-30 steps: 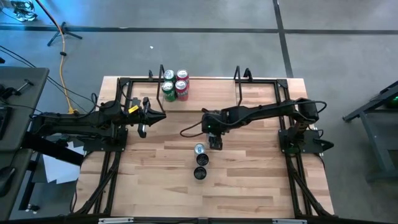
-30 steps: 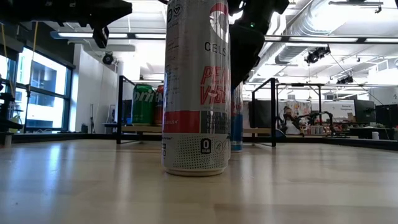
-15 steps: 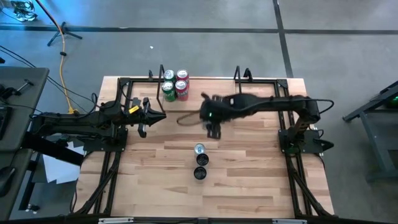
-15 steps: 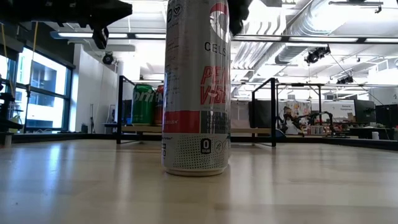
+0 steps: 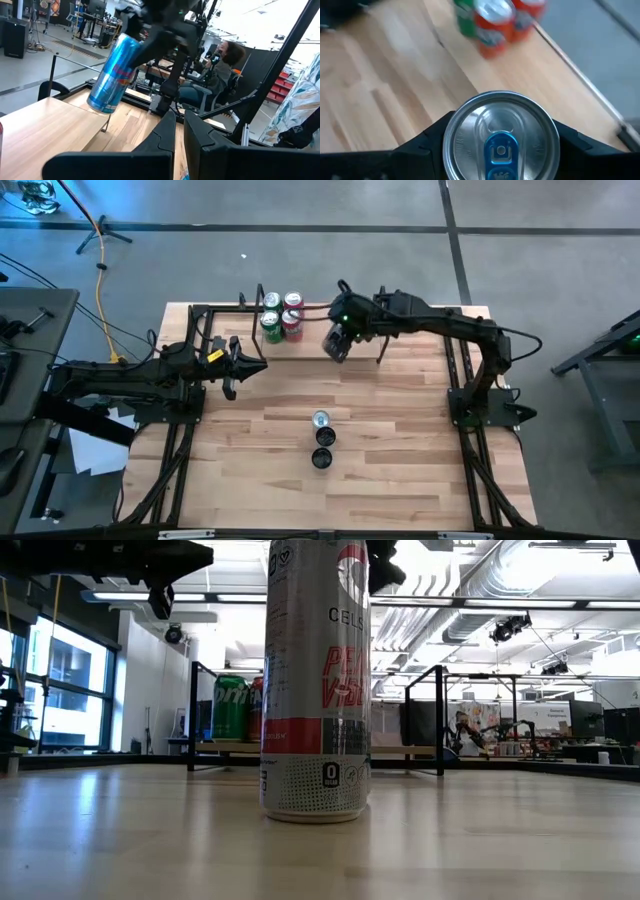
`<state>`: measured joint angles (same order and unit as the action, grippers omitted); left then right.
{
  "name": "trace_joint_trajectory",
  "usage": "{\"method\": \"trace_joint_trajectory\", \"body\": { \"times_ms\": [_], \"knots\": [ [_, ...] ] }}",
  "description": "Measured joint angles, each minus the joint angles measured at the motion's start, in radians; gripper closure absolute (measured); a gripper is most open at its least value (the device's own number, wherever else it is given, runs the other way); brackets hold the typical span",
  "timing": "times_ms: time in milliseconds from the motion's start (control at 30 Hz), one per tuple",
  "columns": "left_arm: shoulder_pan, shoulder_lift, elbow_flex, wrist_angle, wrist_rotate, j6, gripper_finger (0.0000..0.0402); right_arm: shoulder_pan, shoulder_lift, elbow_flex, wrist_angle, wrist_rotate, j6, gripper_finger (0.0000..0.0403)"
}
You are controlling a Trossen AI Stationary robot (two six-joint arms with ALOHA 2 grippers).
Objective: Place canned beverage on shelf
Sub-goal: Put the top blue soda can on the shelf
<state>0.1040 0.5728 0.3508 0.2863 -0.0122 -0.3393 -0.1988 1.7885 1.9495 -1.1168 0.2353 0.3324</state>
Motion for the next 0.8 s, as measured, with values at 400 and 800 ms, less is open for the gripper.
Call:
{"method": "trace_joint_trajectory", "body": {
  "times_ms": [400,800],
  "knots": [
    [0.000,0.000,0.000,0.002,-0.004,-0.022,0.0401,-0.187,0.094,0.000,-0.132,-0.048,0.127,0.0186],
    [0.000,0.000,0.000,0.001,-0.003,-0.026,0.0401,-0.194,0.245,0.000,-0.063,-0.061,0.132,0.0186]
  ]
}}
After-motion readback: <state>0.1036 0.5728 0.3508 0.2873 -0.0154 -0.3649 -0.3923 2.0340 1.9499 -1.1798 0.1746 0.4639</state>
